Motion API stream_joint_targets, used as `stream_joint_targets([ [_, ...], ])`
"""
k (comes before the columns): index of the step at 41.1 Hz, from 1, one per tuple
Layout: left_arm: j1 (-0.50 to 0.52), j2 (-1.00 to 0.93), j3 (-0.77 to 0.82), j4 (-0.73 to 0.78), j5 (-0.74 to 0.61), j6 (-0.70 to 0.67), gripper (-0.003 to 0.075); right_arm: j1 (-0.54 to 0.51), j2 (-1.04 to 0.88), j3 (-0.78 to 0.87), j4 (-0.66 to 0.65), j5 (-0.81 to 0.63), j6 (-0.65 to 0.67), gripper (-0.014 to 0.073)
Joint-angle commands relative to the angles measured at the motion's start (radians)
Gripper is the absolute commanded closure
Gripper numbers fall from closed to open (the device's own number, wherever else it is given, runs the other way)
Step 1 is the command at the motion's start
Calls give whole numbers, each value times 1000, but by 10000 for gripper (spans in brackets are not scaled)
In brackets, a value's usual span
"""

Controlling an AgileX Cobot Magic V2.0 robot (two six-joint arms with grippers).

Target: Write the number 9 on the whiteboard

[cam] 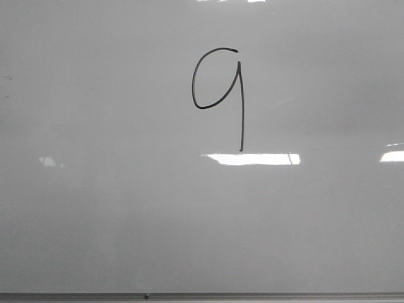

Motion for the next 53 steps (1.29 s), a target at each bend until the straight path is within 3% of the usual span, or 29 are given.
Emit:
stream_joint_targets([
  [1, 2, 4, -26, 10, -66, -3, 730, -8, 3, -22, -10, -64, -1, 662],
  [24, 4, -2, -24, 5, -66, -3, 739, -8, 3, -22, -10, -55, -1, 662],
  [29, 77, -36, -8, -10, -74, -3, 739, -8, 3, -22, -10, -55, -1, 662],
  [35, 184, -115, 96, -79, -259, 102, 739, -8, 3, -22, -10, -55, -1, 662],
  [45, 334, -293, 355, -106, -517, 106, 739, -8, 3, -22, -10, -55, -1, 662],
  [53, 397, -449, 569, -168, -708, 106, 739, -8, 3, -22, -10, -55, -1, 662],
])
